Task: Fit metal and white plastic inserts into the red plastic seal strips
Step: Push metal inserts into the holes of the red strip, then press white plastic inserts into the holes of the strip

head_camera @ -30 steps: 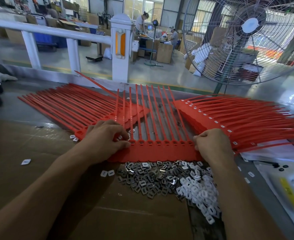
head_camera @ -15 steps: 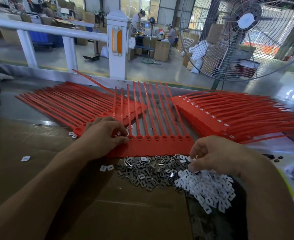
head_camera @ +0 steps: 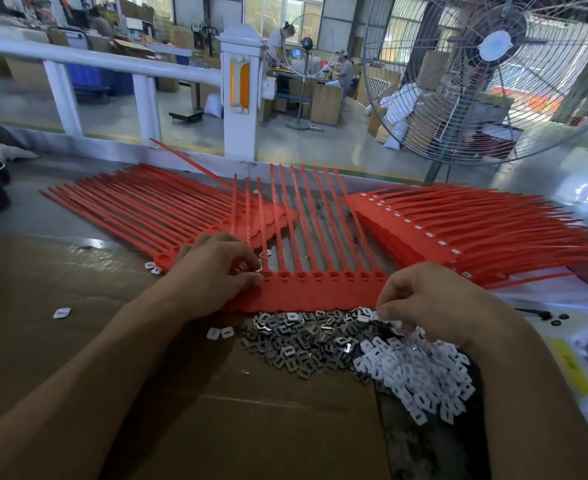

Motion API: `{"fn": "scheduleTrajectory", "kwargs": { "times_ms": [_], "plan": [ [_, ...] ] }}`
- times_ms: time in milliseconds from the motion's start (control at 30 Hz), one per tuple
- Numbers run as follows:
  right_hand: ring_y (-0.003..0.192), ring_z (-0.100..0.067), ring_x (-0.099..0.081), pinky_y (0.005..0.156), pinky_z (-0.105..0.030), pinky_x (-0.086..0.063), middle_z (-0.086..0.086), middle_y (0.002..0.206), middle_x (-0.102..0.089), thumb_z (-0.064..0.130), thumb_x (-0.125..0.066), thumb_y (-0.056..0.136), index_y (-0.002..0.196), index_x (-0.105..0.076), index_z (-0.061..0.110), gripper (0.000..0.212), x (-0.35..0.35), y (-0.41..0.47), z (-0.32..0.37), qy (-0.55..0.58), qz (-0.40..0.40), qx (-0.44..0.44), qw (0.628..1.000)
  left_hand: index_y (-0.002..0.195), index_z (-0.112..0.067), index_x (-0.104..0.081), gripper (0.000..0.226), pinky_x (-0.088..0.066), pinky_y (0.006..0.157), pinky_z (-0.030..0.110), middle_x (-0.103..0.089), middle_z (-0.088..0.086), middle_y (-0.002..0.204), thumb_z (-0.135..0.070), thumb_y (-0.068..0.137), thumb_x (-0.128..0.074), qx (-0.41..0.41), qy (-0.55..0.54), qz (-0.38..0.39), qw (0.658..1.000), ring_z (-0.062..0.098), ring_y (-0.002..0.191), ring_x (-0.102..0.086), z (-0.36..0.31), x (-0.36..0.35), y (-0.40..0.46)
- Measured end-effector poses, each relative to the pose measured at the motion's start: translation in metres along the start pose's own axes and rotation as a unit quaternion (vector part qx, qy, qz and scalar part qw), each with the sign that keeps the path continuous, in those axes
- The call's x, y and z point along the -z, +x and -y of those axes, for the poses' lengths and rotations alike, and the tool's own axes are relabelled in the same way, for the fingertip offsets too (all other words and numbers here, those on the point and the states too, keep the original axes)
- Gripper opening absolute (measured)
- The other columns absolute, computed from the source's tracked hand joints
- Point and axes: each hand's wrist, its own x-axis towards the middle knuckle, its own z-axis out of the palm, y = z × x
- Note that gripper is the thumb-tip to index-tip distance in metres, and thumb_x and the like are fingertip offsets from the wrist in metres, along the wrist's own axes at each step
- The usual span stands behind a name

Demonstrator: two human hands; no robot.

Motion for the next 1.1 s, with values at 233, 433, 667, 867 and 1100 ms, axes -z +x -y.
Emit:
{"fn": "scheduleTrajectory", "kwargs": {
  "times_ms": [233, 433, 667, 867, 1100],
  "plan": [
    [0.051, -0.005, -0.064, 0.049, -0.02, -0.049, 0.001, 0.068, -0.074, 0.015, -0.069, 0.097, 0.084, -0.075, 0.023, 0.016, -0.012, 0.008, 0.017, 0.104, -0.051, 0.066, 0.991, 0.113, -0.044, -0.065, 0.029, -0.018, 0.116, 0.048, -0.049, -0.014, 0.138, -0.058, 0.087, -0.065, -0.005, 0.025, -0.009, 1.0, 0.015, 0.134, -0.031, -0.002, -0.002, -0.002],
    [0.057, -0.018, -0.067, 0.06, -0.028, -0.058, -0.007, 0.071, -0.075, 0.009, -0.072, 0.095, 0.095, -0.075, 0.016, 0.009, -0.051, 0.027, 0.043, 0.286, -0.059, 0.095, 0.952, 0.108, -0.043, -0.066, 0.021, -0.032, 0.107, 0.039, -0.055, -0.021, 0.119, -0.052, 0.089, -0.066, -0.061, -0.025, -0.067, 0.996, 0.007, 0.12, -0.044, -0.011, -0.004, -0.005],
    [0.064, -0.012, -0.069, 0.056, -0.021, -0.054, -0.009, 0.089, -0.078, 0.01, -0.077, 0.092, 0.105, -0.072, 0.018, 0.016, -0.071, 0.036, 0.057, 0.392, -0.064, 0.101, 0.912, 0.102, -0.035, -0.069, 0.021, -0.05, 0.082, 0.031, -0.063, -0.02, 0.097, -0.042, 0.084, -0.076, -0.137, -0.136, -0.096, 0.977, -0.001, 0.091, -0.058, -0.031, -0.011, -0.009],
    [0.067, -0.01, -0.071, 0.06, -0.02, -0.054, 0.002, 0.09, -0.077, 0.018, -0.075, 0.094, 0.117, -0.068, 0.025, 0.025, -0.072, 0.039, 0.056, 0.331, -0.055, 0.146, 0.93, 0.1, -0.037, -0.073, 0.016, -0.057, 0.077, 0.032, -0.066, -0.018, 0.098, -0.026, 0.088, -0.075, -0.169, -0.158, -0.071, 0.97, 0.002, 0.092, -0.064, -0.03, -0.01, -0.009],
    [0.066, -0.018, -0.07, 0.063, -0.03, -0.057, -0.005, 0.082, -0.077, 0.009, -0.074, 0.094, 0.112, -0.067, 0.02, 0.023, -0.075, 0.045, 0.057, 0.402, -0.032, 0.161, 0.901, 0.097, -0.037, -0.075, 0.019, -0.051, 0.073, 0.02, -0.069, -0.02, 0.093, -0.02, 0.089, -0.076, -0.159, -0.175, -0.059, 0.97, 0.003, 0.089, -0.065, -0.026, -0.001, -0.007]
  ]
}}
